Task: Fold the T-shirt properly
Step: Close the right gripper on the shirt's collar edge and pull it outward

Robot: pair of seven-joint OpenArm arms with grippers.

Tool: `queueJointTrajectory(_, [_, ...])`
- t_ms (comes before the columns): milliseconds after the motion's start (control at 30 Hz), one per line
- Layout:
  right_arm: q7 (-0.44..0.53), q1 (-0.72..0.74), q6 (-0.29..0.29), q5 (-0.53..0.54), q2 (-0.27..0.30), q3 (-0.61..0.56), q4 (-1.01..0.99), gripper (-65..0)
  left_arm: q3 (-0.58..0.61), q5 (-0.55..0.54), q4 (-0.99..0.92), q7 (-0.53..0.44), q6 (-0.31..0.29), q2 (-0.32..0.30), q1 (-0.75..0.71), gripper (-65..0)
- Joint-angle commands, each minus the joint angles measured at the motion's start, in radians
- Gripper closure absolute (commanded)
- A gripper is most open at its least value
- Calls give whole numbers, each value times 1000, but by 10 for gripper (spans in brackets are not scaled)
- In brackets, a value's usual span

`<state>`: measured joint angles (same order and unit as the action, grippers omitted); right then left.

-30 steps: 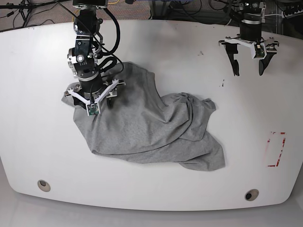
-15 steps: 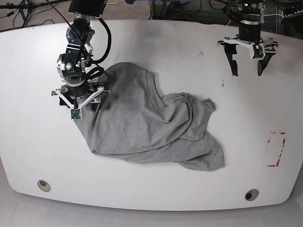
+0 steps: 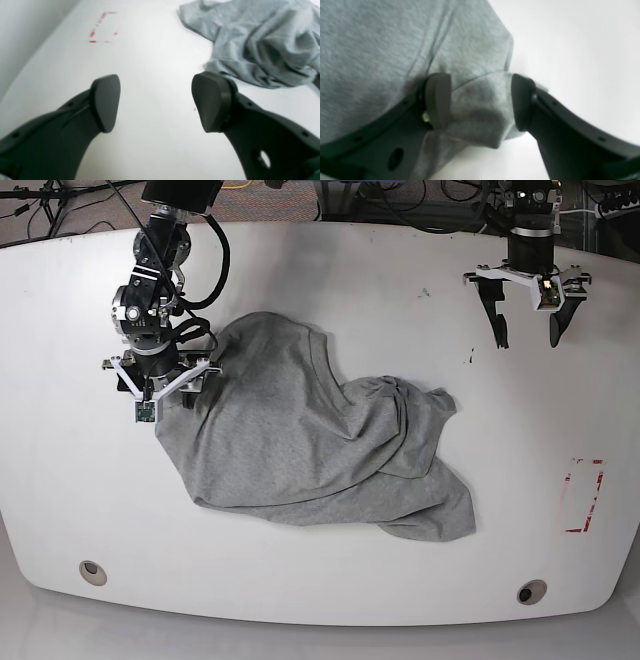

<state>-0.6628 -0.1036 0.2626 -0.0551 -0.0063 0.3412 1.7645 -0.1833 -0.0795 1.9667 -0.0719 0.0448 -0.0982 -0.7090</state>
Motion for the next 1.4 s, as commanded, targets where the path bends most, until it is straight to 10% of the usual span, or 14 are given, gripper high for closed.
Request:
queueJointTrajectory(0, [28,8,4,1,3,3,16,-363,-5,2,17,-27,2,-4,-9,-454])
queueJointTrajectory(633, [26,-15,0,-32,14,2,11,-363,-5,4,20,-30,6,-3,-13,-458])
queueJointTrajectory(1367, [27,-89,40,200,17,35,20,-340,-2,8,35,-36,5,-3,-17,-465])
